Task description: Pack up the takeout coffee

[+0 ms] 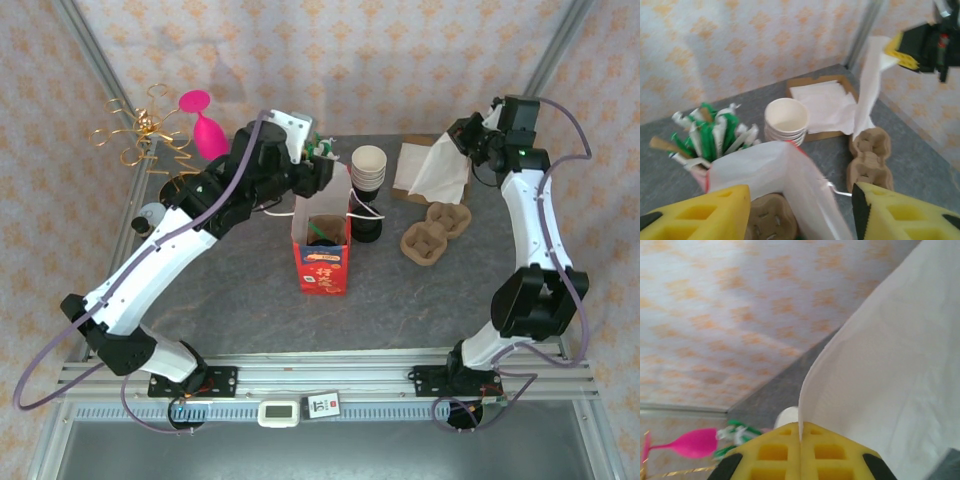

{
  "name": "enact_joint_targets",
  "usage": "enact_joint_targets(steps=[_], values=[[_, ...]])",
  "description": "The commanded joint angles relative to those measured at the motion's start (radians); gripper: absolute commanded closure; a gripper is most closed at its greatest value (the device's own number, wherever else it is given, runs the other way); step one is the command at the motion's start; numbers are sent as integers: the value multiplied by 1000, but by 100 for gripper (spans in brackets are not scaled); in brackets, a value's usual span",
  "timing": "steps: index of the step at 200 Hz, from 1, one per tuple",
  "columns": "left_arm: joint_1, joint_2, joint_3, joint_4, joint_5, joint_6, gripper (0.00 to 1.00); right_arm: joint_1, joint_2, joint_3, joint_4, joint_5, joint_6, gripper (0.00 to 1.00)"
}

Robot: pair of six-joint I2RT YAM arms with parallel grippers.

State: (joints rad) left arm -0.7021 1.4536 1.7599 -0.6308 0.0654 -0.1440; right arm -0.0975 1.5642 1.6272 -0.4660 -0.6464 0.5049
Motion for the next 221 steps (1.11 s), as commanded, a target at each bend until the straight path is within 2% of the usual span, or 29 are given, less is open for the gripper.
enact_joint_targets(steps=[1, 70, 94, 119, 131, 147, 167, 182, 200, 221], values=[[-42, -6, 28, 74, -9, 98, 38, 26, -82, 44, -39, -18, 16, 100], [-141, 161, 152, 204, 40, 148, 21, 148, -252, 68, -13, -52, 98, 100], [-165, 233, 203, 238, 63, 141, 20, 187, -272, 86, -6, -53, 119, 100], [-171, 288, 227, 294, 35, 122, 20, 213, -303, 90, 22, -55, 138, 100], [-171, 313, 247, 297, -52, 106, 25, 214, -311, 98, 20, -65, 140, 100], [-171, 332, 273, 306, -97, 99, 34, 214, -327, 102, 10, -69, 136, 100], [-171, 338, 265, 345, -28, 80, 46, 214, -354, 67, 27, -74, 139, 100], [-171, 347, 267, 356, -10, 57, 63, 214, -371, 29, 53, -91, 147, 100], [-170, 350, 269, 360, -44, 38, 83, 215, -377, 0, 80, -101, 152, 100], [-169, 349, 278, 359, -46, 32, 93, 214, -418, -19, 91, -92, 141, 100]])
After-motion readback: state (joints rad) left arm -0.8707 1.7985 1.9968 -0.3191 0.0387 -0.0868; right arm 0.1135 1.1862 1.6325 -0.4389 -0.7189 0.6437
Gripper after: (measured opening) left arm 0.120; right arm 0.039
